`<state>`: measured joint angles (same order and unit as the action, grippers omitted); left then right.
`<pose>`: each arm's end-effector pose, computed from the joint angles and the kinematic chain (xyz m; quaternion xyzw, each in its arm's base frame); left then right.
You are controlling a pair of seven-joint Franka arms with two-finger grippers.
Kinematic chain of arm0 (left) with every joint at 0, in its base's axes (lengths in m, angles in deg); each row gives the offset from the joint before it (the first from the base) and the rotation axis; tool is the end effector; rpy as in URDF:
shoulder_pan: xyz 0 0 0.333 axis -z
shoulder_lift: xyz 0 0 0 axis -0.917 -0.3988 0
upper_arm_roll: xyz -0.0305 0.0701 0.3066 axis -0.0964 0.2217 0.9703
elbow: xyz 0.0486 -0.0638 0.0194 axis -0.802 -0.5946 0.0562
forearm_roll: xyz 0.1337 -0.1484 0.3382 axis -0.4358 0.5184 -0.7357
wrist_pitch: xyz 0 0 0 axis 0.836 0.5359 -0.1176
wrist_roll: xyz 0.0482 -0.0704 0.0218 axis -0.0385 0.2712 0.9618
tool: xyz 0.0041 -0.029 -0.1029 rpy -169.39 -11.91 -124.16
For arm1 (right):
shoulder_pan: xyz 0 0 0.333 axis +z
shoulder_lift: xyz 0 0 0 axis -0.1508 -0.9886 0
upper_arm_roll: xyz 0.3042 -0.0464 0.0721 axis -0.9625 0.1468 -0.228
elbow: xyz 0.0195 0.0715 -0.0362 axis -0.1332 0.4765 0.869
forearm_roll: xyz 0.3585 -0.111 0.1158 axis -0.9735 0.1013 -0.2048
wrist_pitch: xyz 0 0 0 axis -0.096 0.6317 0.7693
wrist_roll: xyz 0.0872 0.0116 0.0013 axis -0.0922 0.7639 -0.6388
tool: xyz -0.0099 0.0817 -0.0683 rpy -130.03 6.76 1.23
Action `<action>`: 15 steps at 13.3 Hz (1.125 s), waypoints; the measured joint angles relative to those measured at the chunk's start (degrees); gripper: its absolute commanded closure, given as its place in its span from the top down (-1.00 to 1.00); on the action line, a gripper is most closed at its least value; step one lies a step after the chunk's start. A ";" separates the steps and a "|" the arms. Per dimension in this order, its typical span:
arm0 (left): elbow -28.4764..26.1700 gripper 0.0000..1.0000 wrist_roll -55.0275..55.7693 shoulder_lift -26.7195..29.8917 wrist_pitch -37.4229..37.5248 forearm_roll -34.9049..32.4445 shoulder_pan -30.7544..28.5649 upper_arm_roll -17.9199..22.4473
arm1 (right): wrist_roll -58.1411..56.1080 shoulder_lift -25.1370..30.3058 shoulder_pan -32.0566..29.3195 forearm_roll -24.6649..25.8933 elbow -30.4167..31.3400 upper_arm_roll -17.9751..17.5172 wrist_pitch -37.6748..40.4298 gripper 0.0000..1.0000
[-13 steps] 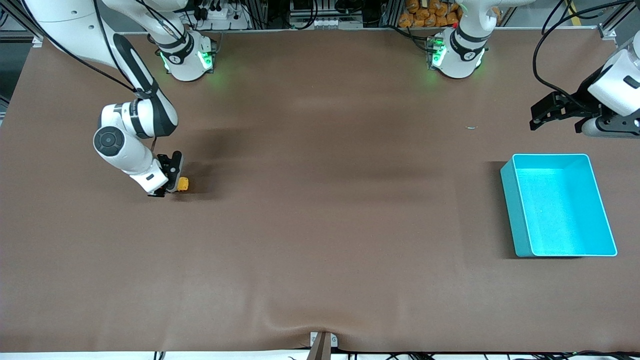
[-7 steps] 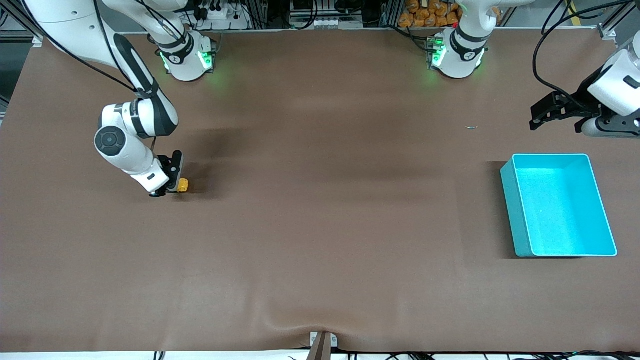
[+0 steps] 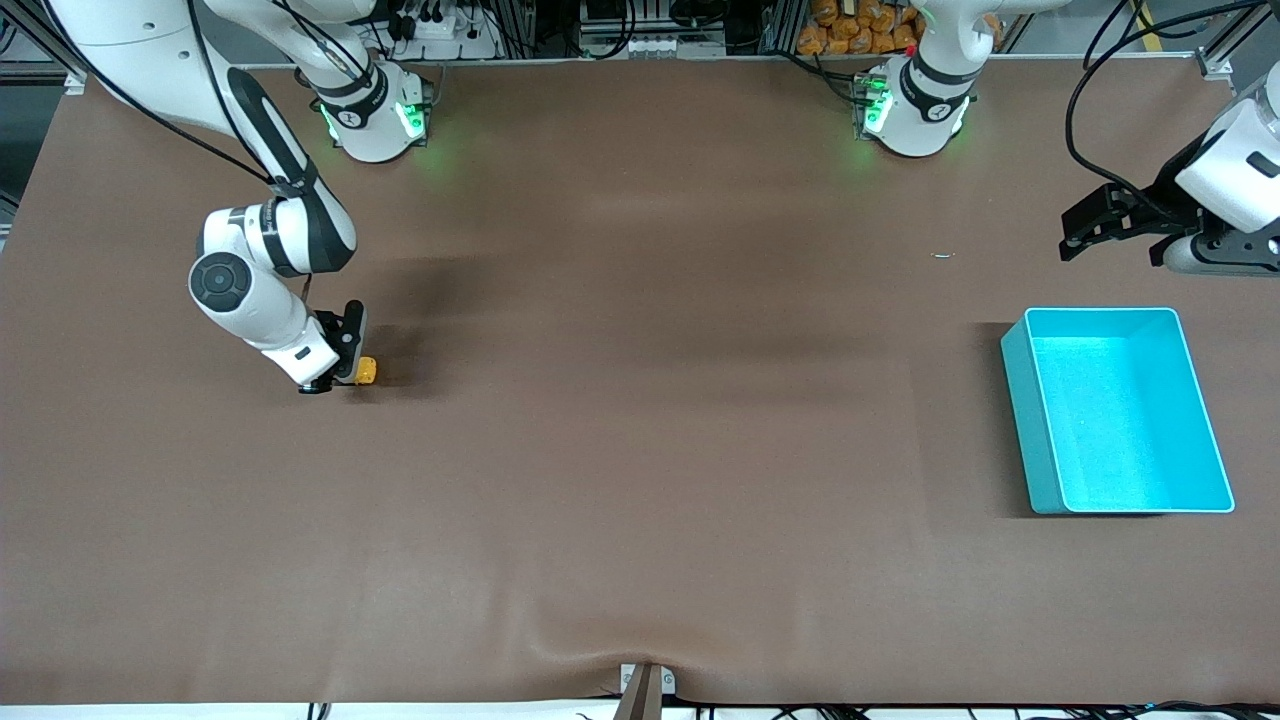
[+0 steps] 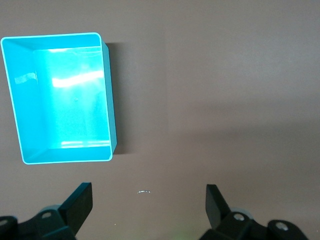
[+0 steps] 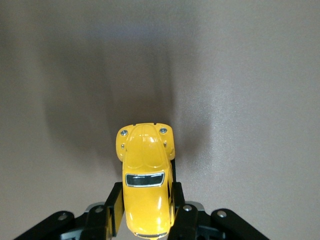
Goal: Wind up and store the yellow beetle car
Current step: 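Close the right gripper around the yellow car on the table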
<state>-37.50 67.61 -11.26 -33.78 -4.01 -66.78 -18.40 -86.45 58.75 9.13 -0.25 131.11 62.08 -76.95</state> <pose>0.5377 -0.0476 0.6210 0.9995 -0.0316 -0.0051 0.0085 0.5111 0.0182 0.1960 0.7230 0.6893 -0.0429 0.0197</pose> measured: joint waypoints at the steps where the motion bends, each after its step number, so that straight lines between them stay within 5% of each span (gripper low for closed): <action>1: 0.00 1.00 0.00 0.00 0.00 0.00 0.00 0.00 | -0.32 -0.03 -0.04 0.00 -0.05 0.00 0.07 -0.72; 15: 0.00 1.00 0.00 -0.02 0.00 0.00 0.00 0.00 | -4.08 -0.35 -2.83 0.00 -0.64 0.02 0.74 -0.69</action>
<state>-37.51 67.61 -11.28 -33.78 -4.01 -66.78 -18.40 -90.54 58.40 6.29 -0.25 130.47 62.10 -76.21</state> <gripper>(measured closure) 0.000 0.573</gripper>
